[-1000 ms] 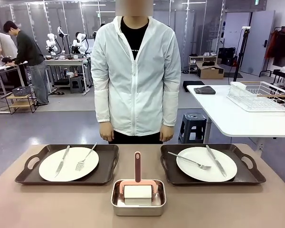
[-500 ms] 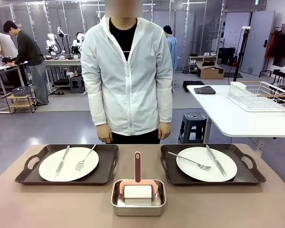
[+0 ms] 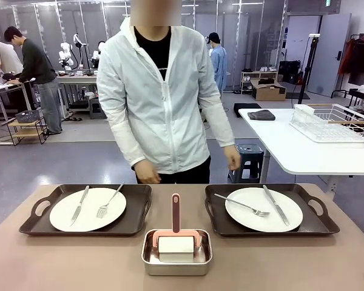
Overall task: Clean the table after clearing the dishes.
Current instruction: When the left (or right) Handle tray is removed, use the left hand (or right hand) to clean the left (or right) side of the table with the Lint Roller.
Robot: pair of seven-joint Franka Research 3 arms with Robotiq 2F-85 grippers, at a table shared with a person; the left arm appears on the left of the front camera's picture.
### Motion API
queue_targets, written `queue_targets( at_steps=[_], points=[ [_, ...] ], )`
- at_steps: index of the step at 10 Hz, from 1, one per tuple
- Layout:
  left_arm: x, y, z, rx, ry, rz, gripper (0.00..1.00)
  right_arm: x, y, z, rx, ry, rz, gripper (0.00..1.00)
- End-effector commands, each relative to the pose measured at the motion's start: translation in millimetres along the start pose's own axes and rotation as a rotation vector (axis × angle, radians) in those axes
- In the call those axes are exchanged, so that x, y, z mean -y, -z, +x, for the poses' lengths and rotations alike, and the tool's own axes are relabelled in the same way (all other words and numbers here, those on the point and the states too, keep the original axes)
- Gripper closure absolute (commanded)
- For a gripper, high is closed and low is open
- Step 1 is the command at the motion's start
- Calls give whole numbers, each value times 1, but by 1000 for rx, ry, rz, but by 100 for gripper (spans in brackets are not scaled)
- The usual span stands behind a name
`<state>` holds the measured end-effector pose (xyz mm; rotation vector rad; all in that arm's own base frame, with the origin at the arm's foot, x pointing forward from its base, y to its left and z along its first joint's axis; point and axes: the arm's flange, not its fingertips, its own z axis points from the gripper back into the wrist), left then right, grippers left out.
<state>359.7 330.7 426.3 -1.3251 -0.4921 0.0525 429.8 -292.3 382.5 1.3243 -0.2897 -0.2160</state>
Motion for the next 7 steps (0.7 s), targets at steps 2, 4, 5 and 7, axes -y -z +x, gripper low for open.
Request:
queue_targets(
  at_steps=[2,4,5,7],
  points=[
    [0,-1,-2,4,5,-1,0,-4,2,-2,-1,-6,2,0],
    [0,-1,-2,4,5,-1,0,-4,2,-2,-1,-6,2,0],
    [0,-1,-2,4,5,-1,0,-4,2,-2,-1,-6,2,0],
    [0,-1,-2,4,5,-1,0,-4,2,-2,-1,-6,2,0]
  ],
)
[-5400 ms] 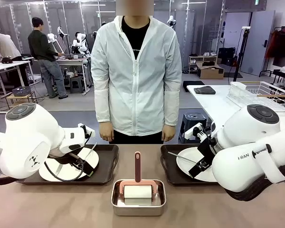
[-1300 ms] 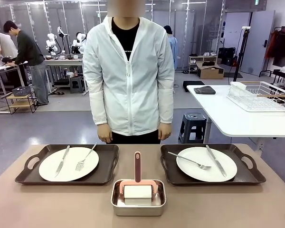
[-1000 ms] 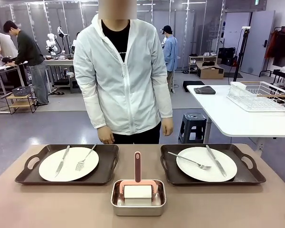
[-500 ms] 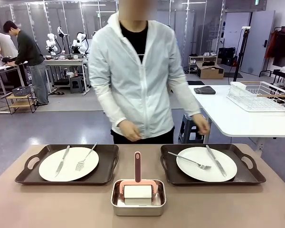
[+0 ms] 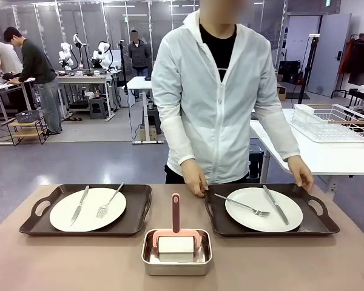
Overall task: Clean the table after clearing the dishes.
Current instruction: When the left (or right) Handle tray is removed, use the left hand (or right hand) to clean the left (or right) side of the table with the Lint Roller.
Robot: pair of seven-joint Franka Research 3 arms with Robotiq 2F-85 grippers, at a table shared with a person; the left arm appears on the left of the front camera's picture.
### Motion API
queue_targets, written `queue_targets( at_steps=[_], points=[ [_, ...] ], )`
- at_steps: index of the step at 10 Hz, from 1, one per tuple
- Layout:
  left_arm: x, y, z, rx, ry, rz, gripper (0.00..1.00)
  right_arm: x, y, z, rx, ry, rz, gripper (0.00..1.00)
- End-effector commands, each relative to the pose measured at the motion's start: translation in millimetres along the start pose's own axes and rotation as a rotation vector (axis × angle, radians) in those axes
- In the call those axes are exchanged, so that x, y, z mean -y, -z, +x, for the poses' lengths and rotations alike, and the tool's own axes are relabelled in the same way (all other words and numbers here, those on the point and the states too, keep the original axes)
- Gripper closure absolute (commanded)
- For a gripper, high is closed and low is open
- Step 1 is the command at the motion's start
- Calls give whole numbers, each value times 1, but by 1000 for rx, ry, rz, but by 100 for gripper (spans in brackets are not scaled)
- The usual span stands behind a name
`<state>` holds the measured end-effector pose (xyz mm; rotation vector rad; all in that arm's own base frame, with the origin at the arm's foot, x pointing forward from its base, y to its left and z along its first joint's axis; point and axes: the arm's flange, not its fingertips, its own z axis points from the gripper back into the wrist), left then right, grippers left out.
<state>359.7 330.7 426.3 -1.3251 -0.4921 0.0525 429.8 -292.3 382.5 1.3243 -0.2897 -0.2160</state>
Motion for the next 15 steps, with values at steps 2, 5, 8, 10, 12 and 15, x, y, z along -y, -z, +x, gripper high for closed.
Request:
queue_targets(
  at_steps=[2,5,8,10,12,15],
  points=[
    [0,-1,-2,4,5,-1,0,-4,2,-2,-1,-6,2,0],
    [0,-1,-2,4,5,-1,0,-4,2,-2,-1,-6,2,0],
    [0,-1,-2,4,5,-1,0,0,0,0,0,0,0,0],
    [0,-1,-2,4,5,-1,0,-43,39,-2,-89,-147,-111,0],
    [0,-1,-2,4,5,-1,0,-100,91,-10,-197,-327,-243,0],
    [0,-1,-2,4,5,-1,0,-176,198,-32,-428,-573,-397,0]
  ],
)
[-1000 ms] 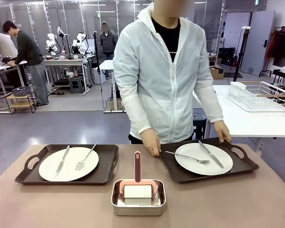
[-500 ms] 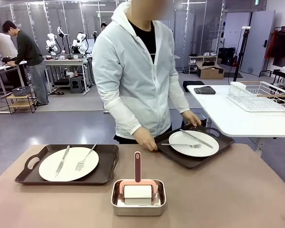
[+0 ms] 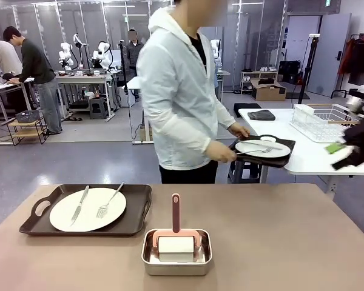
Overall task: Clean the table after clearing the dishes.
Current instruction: When the left (or right) Handle tray is removed, use the left hand (or right hand) to clean the left (or right) side of the table with the Lint Roller.
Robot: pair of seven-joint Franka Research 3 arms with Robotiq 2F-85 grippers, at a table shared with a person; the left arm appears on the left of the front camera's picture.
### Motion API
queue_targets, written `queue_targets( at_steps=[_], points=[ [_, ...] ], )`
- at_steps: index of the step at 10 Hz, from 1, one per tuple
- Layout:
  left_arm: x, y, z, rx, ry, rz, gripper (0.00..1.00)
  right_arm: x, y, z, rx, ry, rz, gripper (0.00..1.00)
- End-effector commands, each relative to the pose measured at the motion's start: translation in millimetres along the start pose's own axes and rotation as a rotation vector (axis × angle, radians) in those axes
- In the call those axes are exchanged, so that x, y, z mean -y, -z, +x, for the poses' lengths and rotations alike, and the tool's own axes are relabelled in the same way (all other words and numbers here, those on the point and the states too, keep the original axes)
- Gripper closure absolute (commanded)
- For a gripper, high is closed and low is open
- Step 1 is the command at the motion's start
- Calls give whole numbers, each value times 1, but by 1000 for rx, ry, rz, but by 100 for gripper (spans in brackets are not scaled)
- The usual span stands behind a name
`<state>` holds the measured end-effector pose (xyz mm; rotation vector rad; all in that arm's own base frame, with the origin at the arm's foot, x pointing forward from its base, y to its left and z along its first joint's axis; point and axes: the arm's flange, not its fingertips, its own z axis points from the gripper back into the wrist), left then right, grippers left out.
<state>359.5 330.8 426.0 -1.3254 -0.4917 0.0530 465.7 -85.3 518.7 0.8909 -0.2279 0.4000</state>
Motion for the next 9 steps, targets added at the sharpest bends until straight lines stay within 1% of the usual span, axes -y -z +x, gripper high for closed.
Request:
queue_targets(
  at_steps=[1,3,4,6,7,8,9],
  points=[
    [0,-1,-2,4,6,-1,0,-33,50,14,-91,-128,-82,0],
    [0,-1,-2,4,6,-1,0,-91,115,31,-226,-283,-195,0],
    [0,-1,-2,4,6,-1,0,-111,145,36,-289,-341,-231,0],
    [0,-1,-2,4,6,-1,0,-139,205,45,-398,-419,-288,0],
    [0,-1,-2,4,6,-1,0,-146,226,48,-433,-454,-310,0],
    [0,-1,-2,4,6,-1,0,-152,241,48,-466,-488,-329,0],
    [0,-1,-2,4,6,-1,0,-157,251,47,-478,-518,-330,0]
  ],
)
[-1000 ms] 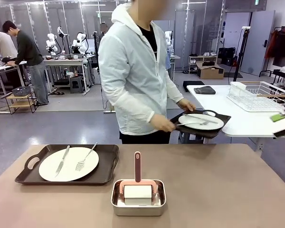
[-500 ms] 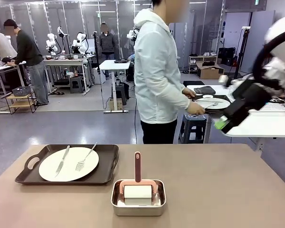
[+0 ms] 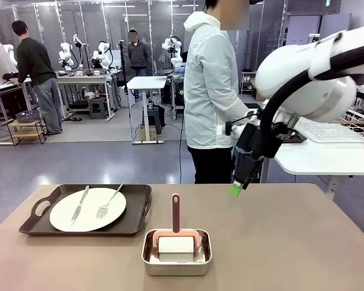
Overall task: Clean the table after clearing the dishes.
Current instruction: When the left (or right) Handle tray is removed, use the left hand (or right hand) to clean the left (or right) side of the table with the Lint Roller.
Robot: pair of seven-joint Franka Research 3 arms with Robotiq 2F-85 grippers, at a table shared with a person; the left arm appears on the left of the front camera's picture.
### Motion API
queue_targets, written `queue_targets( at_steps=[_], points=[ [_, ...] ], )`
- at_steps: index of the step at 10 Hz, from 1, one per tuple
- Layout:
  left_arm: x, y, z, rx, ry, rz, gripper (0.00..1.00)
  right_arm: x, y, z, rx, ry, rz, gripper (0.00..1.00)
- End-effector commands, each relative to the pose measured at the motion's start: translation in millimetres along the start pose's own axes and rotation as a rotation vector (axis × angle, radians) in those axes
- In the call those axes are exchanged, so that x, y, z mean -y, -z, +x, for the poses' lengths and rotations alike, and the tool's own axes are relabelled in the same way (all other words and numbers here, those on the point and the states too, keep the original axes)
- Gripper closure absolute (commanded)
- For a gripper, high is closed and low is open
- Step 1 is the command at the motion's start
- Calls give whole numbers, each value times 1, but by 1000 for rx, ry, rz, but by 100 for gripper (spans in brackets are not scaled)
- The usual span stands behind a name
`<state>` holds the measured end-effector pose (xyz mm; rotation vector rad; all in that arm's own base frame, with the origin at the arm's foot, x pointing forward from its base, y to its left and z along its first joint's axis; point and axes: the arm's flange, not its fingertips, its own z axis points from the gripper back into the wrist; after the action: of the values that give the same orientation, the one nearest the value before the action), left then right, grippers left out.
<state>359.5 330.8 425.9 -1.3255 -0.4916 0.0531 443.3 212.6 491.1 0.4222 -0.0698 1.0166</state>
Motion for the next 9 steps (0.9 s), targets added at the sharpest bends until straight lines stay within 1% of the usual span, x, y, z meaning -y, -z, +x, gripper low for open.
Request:
queue_targets(
  at_steps=[1,2,3,9],
  points=[
    [0,-1,-2,4,6,-1,0,-3,3,6,-17,-21,-58,0],
    [0,-1,-2,4,6,-1,0,-1,4,4,20,19,-106,0],
    [0,-1,-2,4,6,-1,0,-2,5,4,-14,-20,-16,0],
    [0,-1,-2,4,6,-1,0,0,6,3,-16,-17,-26,0]
  ],
)
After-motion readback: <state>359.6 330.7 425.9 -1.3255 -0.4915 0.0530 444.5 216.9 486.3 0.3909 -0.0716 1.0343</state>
